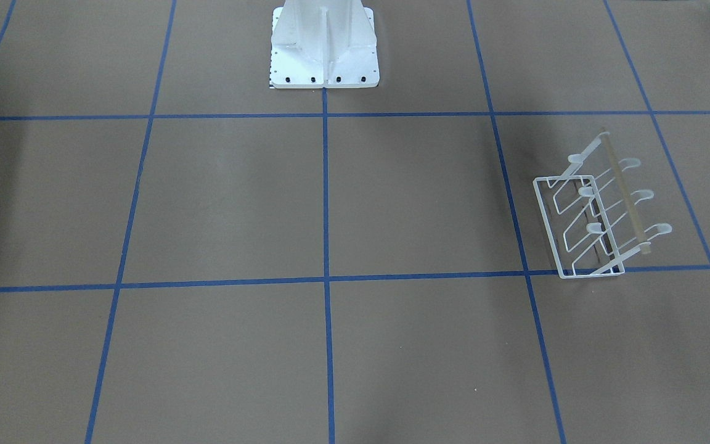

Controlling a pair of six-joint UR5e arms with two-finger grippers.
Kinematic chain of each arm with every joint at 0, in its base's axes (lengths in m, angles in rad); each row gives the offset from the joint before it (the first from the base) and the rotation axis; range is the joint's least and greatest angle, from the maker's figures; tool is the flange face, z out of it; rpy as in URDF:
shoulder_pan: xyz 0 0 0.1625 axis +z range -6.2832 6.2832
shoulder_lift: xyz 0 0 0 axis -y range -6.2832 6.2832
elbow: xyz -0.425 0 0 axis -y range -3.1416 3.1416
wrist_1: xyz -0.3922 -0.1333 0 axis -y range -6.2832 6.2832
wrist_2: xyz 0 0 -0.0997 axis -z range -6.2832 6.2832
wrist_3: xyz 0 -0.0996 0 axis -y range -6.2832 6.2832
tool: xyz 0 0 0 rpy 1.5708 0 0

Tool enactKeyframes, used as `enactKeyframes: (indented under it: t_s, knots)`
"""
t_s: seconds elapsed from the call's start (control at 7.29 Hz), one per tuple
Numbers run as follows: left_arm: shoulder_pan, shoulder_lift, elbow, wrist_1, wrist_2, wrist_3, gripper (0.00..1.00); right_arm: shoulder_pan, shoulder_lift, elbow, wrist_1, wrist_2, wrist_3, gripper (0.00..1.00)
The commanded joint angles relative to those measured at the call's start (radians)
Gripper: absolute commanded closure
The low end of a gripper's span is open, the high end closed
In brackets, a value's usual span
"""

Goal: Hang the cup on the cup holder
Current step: 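Lower the right gripper over the light blue cup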

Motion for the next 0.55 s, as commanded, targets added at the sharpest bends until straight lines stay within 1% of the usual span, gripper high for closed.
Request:
enactKeyframes:
  t_s: [0.0,0.41]
  knots:
    - [0.000,0.012,-0.013,0.000,0.000,0.000,0.01,0.000,0.001,-0.014,0.006,-0.005,-0.001,0.00]
    - [0.000,0.017,-0.014,-0.001,-0.006,0.001,0.01,0.000,0.001,-0.014,0.009,-0.008,-0.002,0.00]
